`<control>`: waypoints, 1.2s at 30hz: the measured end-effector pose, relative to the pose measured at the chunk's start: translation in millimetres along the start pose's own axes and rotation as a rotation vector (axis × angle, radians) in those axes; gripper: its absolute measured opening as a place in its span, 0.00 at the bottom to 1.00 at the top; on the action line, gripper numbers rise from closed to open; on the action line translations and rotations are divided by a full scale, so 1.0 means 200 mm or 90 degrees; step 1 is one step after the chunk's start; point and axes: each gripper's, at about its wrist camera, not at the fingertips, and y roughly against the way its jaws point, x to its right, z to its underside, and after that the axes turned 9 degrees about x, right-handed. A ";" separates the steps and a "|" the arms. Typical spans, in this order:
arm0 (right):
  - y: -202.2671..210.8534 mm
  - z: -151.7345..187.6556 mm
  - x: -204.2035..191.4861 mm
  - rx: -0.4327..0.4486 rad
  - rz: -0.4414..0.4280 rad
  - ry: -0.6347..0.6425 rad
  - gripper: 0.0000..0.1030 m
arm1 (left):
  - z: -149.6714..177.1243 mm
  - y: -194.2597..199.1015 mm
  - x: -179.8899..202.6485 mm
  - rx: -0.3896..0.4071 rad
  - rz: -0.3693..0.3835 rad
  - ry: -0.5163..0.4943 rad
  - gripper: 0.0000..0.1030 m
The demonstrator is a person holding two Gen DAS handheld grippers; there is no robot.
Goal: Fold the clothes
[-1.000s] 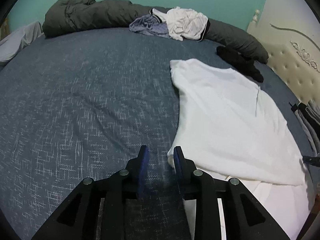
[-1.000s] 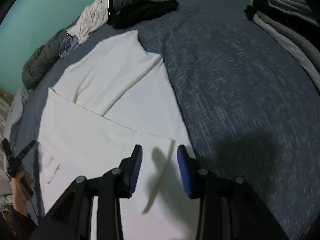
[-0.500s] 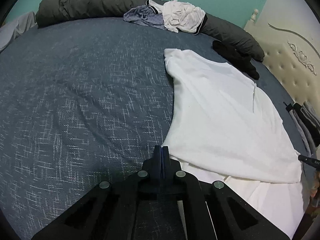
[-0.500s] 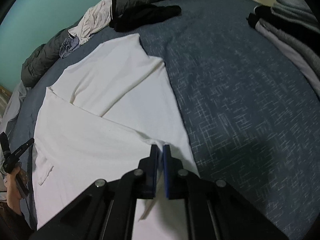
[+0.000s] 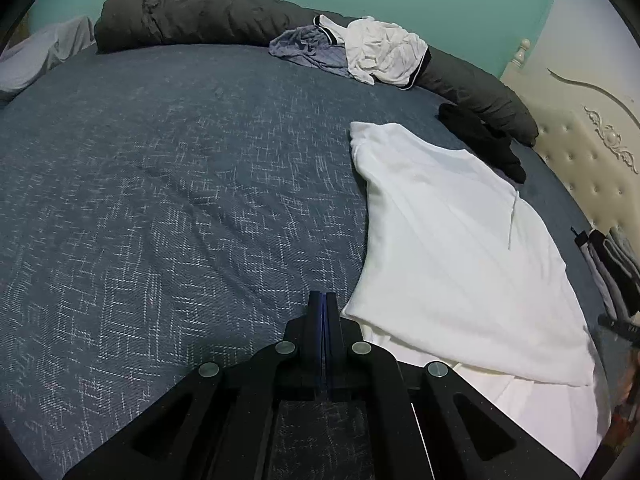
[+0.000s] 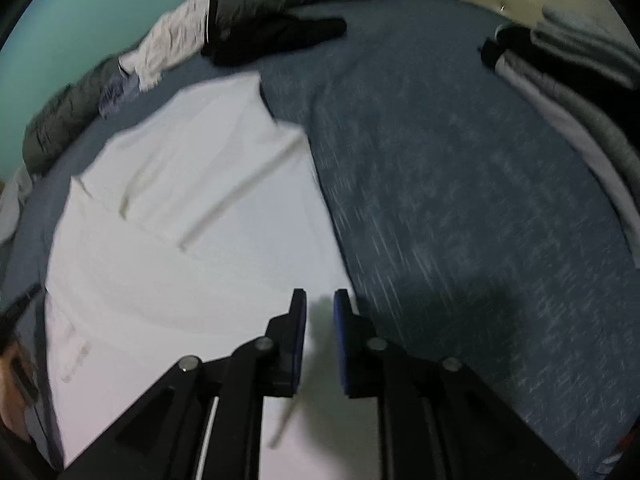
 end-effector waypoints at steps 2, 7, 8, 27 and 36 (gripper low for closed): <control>-0.01 -0.06 -0.10 0.010 -0.023 0.018 0.13 | 0.00 0.01 0.01 0.003 0.000 -0.002 0.00; -0.19 -0.17 -0.43 -0.030 -0.115 0.073 0.13 | 0.02 0.03 0.08 0.009 -0.010 -0.034 0.00; -0.25 -0.19 -0.49 -0.040 -0.128 0.078 0.13 | 0.02 0.03 0.09 0.008 -0.008 -0.039 0.00; -0.82 -0.32 -1.03 -0.111 -0.171 0.182 0.13 | 0.25 -0.06 0.39 -0.119 0.119 -0.122 0.22; -0.81 -0.37 -1.05 -0.109 -0.162 0.191 0.13 | 0.28 -0.07 0.38 -0.129 0.134 -0.113 0.02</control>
